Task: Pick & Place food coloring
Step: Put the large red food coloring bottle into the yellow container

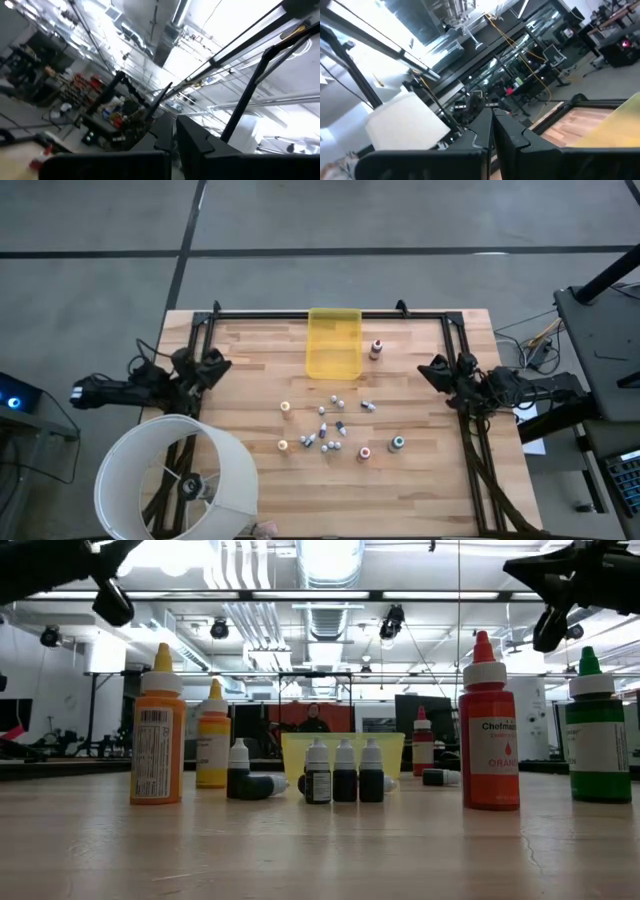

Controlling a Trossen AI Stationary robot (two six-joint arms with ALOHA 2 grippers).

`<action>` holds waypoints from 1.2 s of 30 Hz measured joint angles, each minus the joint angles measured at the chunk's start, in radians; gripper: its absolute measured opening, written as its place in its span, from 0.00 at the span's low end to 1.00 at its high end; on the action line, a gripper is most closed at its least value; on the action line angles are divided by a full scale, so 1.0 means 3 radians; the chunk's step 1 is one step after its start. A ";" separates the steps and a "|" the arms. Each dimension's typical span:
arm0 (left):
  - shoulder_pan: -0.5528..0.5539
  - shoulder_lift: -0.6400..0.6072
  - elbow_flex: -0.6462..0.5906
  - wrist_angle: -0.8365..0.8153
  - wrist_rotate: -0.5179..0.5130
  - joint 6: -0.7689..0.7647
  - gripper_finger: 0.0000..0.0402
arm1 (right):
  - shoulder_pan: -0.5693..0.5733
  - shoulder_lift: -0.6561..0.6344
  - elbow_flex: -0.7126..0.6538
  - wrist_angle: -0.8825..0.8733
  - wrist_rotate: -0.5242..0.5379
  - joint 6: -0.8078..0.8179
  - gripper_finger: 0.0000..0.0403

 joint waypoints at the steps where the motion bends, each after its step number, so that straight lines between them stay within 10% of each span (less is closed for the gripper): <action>1: -0.0001 0.0025 0.0051 -0.0002 -0.0008 0.0054 0.00 | 0.0000 0.0010 0.0030 0.0000 0.0002 0.0020 0.02; 19: -0.0001 0.0788 0.1275 -0.0258 -0.0010 0.0883 0.00 | 0.0001 0.0739 0.1603 -0.0490 -0.0024 -0.0973 0.02; 36: 0.0001 0.1645 0.2839 -0.1910 -0.0007 0.1094 0.00 | 0.0000 0.1811 0.3234 -0.1882 -0.0025 -0.1343 0.02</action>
